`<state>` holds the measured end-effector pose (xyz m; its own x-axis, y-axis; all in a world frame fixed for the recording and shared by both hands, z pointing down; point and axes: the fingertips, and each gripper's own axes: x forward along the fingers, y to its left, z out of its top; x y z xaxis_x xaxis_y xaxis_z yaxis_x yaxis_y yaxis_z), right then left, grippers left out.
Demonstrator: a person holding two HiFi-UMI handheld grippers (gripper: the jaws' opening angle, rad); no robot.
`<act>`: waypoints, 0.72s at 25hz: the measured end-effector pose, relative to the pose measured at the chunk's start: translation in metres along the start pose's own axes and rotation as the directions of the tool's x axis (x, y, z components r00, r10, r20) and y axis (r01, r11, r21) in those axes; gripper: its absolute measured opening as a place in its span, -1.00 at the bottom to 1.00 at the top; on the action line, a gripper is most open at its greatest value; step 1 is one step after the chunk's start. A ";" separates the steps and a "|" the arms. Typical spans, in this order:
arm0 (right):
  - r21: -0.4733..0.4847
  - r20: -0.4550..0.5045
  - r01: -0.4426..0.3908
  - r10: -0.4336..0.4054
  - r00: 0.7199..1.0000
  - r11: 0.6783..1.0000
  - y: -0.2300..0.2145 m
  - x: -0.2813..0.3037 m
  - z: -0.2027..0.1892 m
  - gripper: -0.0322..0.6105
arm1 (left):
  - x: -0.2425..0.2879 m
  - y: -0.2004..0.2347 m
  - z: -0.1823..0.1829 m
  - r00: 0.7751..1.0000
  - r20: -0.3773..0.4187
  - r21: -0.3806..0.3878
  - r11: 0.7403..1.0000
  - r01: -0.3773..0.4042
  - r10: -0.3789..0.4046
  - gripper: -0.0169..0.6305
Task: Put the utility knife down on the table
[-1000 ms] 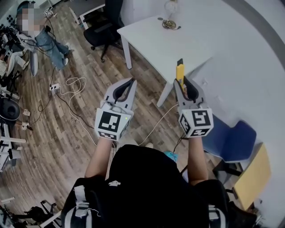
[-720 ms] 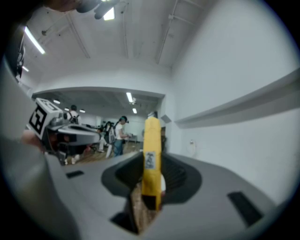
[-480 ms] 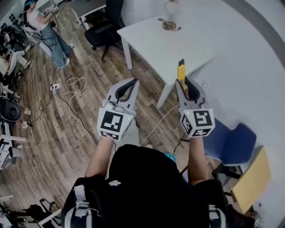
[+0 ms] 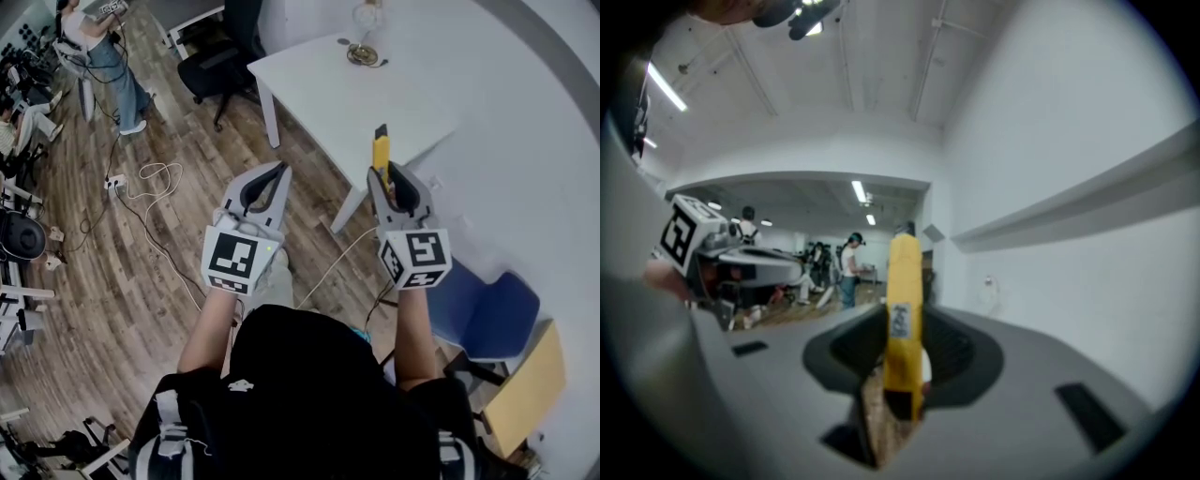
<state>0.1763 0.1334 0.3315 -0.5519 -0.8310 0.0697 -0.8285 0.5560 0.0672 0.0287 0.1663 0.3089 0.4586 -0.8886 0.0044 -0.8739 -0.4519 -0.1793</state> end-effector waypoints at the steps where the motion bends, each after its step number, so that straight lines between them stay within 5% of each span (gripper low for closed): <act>1: 0.000 -0.003 -0.001 0.001 1.000 1.000 -0.002 0.006 -0.001 -0.47 | 0.005 0.004 -0.001 1.000 0.001 -0.001 1.000 -0.001 0.001 -0.90; 9: 0.006 0.001 0.004 -0.004 1.000 1.000 -0.015 0.041 -0.013 -0.47 | 0.036 0.024 -0.019 1.000 0.000 0.000 1.000 0.012 -0.012 -0.90; 18: -0.003 -0.026 0.035 -0.035 0.999 0.999 -0.022 0.131 0.017 -0.48 | 0.088 0.111 -0.013 0.999 -0.004 -0.016 0.999 0.037 -0.037 -0.90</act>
<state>0.1204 0.0117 0.3224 -0.5197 -0.8492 0.0935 -0.8471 0.5264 0.0729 -0.0304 0.0371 0.3018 0.4898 -0.8717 0.0152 -0.8589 -0.4854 -0.1630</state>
